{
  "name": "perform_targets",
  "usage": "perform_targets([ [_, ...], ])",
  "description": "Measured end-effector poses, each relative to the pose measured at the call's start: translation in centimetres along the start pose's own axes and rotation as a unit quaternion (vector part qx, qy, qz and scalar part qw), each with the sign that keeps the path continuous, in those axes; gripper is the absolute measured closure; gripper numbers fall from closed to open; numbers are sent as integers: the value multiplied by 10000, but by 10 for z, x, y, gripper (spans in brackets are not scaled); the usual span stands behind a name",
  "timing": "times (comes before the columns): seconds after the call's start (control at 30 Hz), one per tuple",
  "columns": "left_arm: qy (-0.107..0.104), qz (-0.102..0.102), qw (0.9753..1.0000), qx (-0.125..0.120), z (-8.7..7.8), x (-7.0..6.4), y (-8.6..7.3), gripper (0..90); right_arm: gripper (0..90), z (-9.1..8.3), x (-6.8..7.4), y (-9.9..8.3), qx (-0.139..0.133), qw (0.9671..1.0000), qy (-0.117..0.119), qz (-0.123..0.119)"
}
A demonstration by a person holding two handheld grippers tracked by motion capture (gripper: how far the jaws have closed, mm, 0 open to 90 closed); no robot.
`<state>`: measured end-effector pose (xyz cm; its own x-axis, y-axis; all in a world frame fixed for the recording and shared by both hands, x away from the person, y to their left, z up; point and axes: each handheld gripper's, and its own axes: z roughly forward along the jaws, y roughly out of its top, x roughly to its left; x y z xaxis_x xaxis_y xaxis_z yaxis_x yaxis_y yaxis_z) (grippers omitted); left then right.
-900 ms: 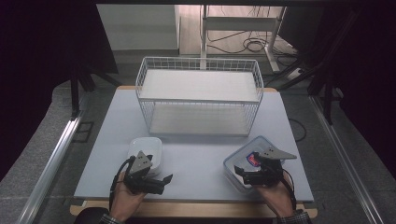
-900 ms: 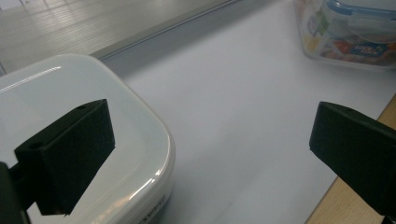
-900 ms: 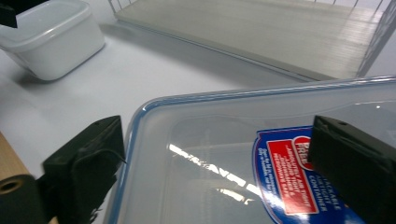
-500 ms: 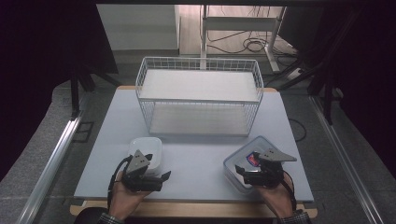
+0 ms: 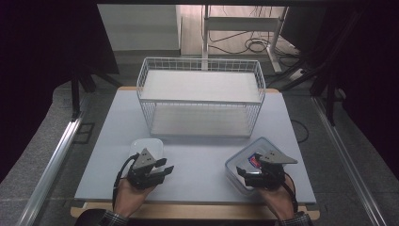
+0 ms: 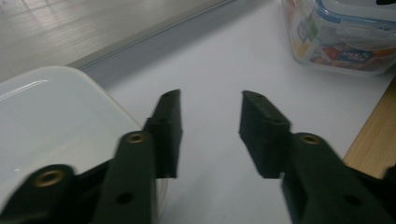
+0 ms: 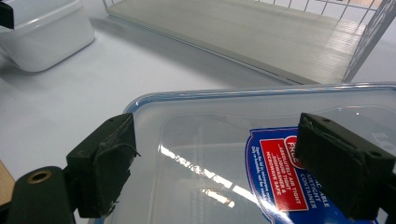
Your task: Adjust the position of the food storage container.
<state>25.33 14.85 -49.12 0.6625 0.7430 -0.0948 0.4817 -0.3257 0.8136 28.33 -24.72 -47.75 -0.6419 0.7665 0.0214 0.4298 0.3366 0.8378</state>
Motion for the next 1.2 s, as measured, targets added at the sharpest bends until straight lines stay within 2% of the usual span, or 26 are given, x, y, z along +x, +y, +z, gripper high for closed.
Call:
perform_targets([
  [0.17,-108,-82,9999,78,9,3,6,797,129,0,0,0,-6,10000,-32,-15],
  [0.33,-118,12,9998,128,17,3,12,900,130,0,0,0,3,9999,-86,-56],
  [0.5,-39,-10,9997,259,25,5,12,900,129,0,-1,0,10,9999,-117,-79],
  [0.57,-1,-147,9993,334,27,9,10,900,132,0,-1,-1,11,9999,-119,-93],
  [0.67,-3,-222,9991,360,27,12,9,900,133,0,-1,-1,5,9999,-116,-83],
  [0.7,93,-227,9986,461,29,13,9,900,133,0,-1,-1,5,9999,-119,-82],
  [0.8,160,-257,9981,540,30,14,8,900,133,0,-2,-1,10,9999,-134,-88],
  [0.83,256,-266,9975,605,31,16,7,900,133,0,-2,-1,10,9999,-139,-85],
  [0.93,299,-356,9972,586,29,18,8,900,134,0,-2,-1,11,9999,-148,-81],
  [1.0,390,-399,9972,503,23,18,14,900,135,0,-2,-1,9,9998,-158,-85],
  [1.13,488,-399,9969,463,22,21,22,900,136,1,-1,0,10,9998,-177,-111],
  [1.2,548,-345,9965,530,25,24,28,900,137,2,-1,0,23,9997,-192,-141],
])
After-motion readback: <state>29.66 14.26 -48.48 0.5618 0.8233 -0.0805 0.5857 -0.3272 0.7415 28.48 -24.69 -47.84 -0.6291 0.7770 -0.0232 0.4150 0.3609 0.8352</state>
